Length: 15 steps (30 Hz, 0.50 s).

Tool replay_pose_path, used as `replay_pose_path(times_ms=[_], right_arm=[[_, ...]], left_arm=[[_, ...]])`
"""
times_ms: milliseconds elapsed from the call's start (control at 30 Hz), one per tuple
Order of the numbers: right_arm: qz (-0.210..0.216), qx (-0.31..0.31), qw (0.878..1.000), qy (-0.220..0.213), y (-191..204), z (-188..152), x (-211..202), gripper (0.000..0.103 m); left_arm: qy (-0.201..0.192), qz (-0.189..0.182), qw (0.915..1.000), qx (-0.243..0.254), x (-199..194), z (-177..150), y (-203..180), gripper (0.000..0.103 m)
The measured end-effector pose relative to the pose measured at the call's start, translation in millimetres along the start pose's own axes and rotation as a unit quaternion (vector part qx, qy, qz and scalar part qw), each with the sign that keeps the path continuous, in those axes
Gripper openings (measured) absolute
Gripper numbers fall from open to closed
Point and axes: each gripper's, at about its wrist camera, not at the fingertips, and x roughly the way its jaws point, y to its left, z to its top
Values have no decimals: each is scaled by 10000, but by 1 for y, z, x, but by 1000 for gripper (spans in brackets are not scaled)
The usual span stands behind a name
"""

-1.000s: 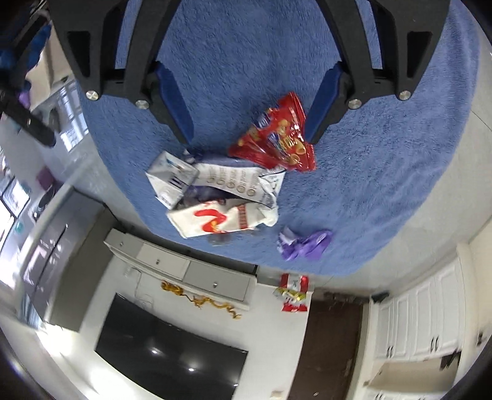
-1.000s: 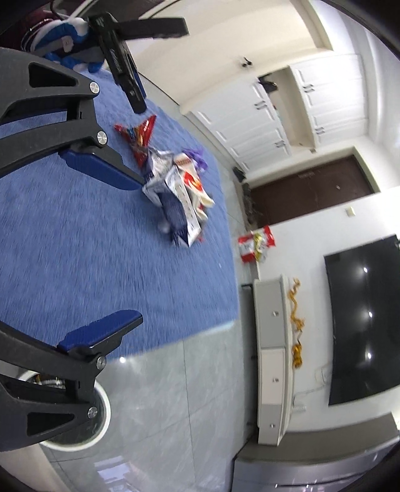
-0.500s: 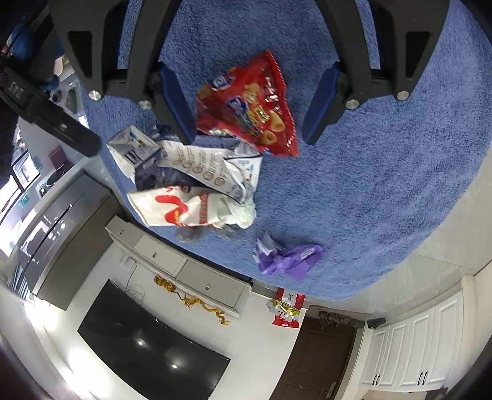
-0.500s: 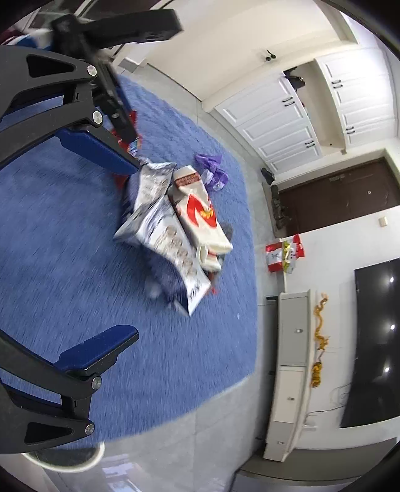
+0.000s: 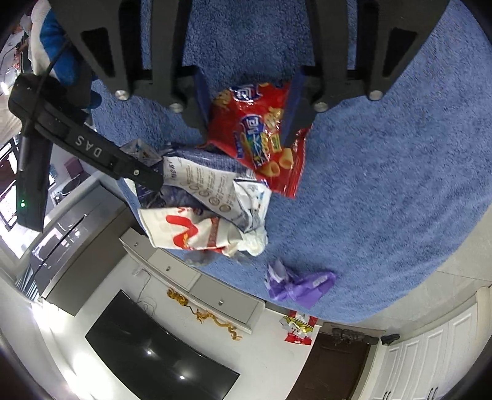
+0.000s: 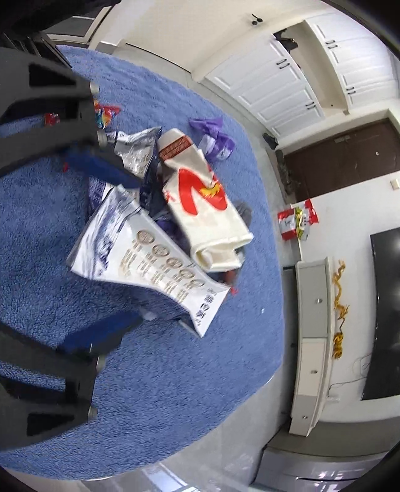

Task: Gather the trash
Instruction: 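Grasp the red snack bag with the left tool while the right tool grasps the white milk carton, then carry both items to the white bin and open the right tool over it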

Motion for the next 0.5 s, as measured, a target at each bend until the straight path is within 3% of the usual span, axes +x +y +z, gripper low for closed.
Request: replay_pose_path(times_ms=[67,233,500], right_arm=[[36,64,10000,-13,-6,-2,-2,52],[290,177,9994,-106,-18,-7,-12,52],[904,369,9945,-377,-40,-18,-42,52]], left_arm=[[-6,-39,10000,29,-2,-3,-2,30],[-39,-150,9999,18,-12,-8,-5,14],[-164,-138,9998,-5,-30,-18,-12,6]])
